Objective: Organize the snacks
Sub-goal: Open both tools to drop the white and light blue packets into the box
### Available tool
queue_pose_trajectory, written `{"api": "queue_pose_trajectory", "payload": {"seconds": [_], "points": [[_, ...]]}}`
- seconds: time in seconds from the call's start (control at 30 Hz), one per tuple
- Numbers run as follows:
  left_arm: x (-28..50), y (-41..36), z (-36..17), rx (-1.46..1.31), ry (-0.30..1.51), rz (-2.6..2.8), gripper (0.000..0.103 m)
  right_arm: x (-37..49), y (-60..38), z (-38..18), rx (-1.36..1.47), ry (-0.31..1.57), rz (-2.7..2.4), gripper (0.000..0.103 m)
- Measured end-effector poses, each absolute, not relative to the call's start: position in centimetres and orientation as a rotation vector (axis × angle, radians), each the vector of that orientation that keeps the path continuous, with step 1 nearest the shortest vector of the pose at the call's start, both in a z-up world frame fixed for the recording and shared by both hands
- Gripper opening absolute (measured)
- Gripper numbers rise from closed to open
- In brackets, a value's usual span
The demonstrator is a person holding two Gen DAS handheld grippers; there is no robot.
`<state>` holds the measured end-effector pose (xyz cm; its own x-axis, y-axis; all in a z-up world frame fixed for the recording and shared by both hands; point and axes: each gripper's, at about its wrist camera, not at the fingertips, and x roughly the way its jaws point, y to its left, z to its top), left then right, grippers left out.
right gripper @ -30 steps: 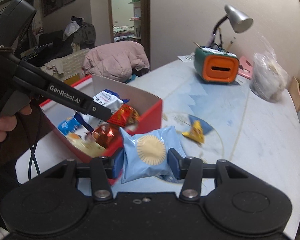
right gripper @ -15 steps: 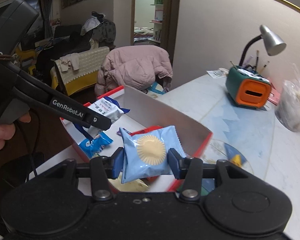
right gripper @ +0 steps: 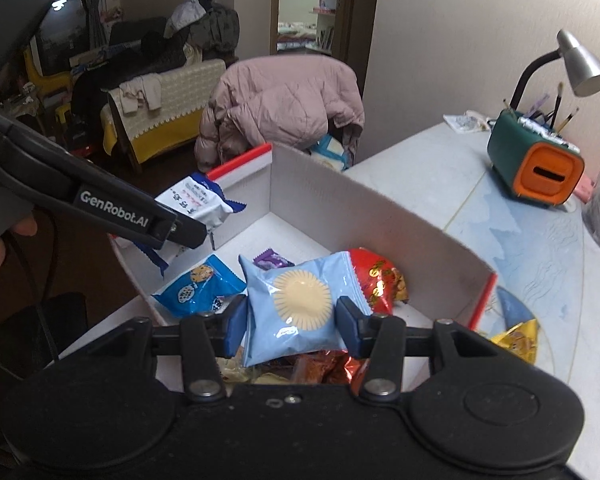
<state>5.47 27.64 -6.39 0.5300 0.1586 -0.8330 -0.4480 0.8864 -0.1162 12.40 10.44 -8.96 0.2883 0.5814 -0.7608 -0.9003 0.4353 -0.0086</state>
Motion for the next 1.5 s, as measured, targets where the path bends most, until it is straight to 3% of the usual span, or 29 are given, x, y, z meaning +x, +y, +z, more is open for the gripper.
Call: {"api": "queue_pose_trajectory", "payload": {"seconds": [0.8,1.1,1.27,1.33,1.5], "points": [[8.3,25.8,-11.4,-0.167,1.104,0.3,0.051,13.8,12.0,-13.7,-0.536,0.882,0.969,0.047],[7.1,25.8,-9.9,-0.173,1.054,0.295,0.051,13.2,11.3,-12.7,-0.53,0.854,0.956,0.057],[6.2,25.5,-8.7,-0.177,1.015,0.286,0.051,12.6,10.4,-11.2,-0.5,0.819,0.962,0.067],[5.9,25.3,-8.2,-0.185,0.995,0.28,0.054,12.4,9.9,-10.5,-0.488,0.803,0.961,0.076],[5.2,24.8,-6.8,-0.192,0.951,0.263,0.056,11.8,8.8,-8.8,-0.464,0.765,0.964,0.081]]}}
